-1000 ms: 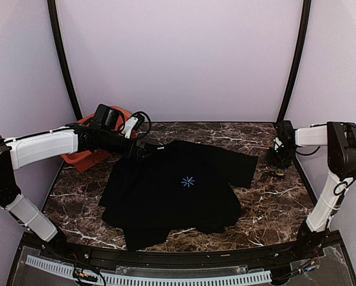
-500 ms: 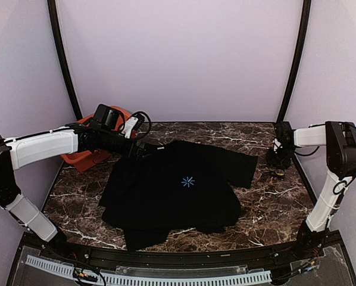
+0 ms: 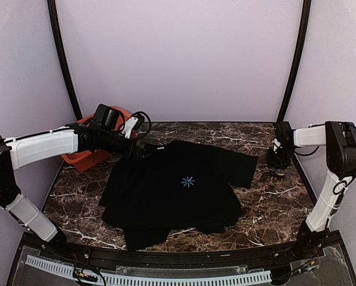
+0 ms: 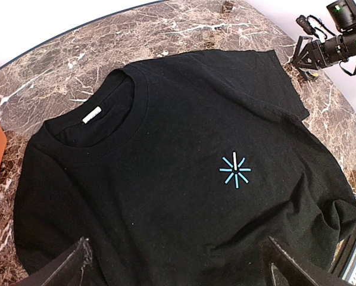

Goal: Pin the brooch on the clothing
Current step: Pick up the brooch from the brooch box, then pass from the right arm to the left

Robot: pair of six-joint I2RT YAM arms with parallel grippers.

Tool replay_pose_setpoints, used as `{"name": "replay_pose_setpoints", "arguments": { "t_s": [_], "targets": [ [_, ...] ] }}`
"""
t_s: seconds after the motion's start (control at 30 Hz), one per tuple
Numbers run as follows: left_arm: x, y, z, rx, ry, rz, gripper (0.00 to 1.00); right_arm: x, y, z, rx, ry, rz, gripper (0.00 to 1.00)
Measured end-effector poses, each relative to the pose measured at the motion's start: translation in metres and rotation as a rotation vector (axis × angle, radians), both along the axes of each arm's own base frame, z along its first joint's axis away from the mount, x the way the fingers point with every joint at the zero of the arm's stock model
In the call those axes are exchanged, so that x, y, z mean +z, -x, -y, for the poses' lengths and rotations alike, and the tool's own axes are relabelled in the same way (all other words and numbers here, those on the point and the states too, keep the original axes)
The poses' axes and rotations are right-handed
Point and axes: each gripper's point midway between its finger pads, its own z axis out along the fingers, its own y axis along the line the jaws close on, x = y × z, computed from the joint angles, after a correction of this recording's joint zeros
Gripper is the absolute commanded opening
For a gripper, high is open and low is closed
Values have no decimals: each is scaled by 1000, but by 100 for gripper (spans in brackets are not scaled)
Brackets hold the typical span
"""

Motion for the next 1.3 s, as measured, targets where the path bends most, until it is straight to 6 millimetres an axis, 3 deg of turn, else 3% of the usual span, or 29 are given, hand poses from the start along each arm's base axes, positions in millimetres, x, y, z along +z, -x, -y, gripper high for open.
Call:
{"name": "replay_pose_setpoints", "arguments": {
  "t_s": [0.33,0.57,0.73,0.97,1.13,1.3],
  "targets": [
    [0,0,0,0,0,0,99,13,-2,-3,7,-1,32,42],
    [0,0,0,-1,1,0,99,44,-4,-31,82,-21,101,41],
    [0,2,2,-19,9,4,99,80,-7,-82,247,-87,165,41],
    [6,18,15,-142,71,31,99,153,1,-189,625,-340,266,41],
    [31,41,32,-305,187,81,99,198,37,-253,877,-627,281,41],
    [61,77,47,-497,308,167,99,221,80,-293,1055,-895,222,41]
  ]
}}
